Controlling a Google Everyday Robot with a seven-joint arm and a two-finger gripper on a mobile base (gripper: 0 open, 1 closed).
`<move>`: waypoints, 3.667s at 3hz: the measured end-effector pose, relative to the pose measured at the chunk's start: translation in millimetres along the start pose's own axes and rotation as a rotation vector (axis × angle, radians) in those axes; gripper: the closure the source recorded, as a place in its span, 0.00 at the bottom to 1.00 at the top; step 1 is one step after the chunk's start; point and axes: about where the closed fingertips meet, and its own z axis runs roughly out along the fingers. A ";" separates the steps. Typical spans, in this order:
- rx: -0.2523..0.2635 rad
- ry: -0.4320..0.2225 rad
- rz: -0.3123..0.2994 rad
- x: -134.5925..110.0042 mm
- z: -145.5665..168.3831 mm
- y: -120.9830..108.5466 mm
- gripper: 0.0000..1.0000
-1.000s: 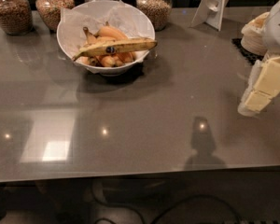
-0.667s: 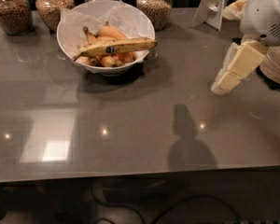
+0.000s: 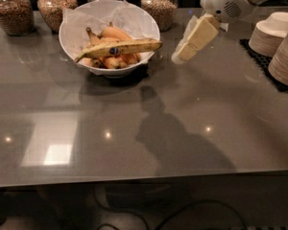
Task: Pick banana from white bowl
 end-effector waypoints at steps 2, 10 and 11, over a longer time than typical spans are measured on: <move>-0.047 -0.061 -0.039 -33.4 62.0 -20.5 0.00; -0.269 -0.100 0.004 -13.9 195.6 -17.5 0.60; -0.271 -0.104 0.003 -15.2 197.3 -16.4 0.82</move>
Offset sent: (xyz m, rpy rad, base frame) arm 0.0290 0.0407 -0.0032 0.0256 0.0030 0.0584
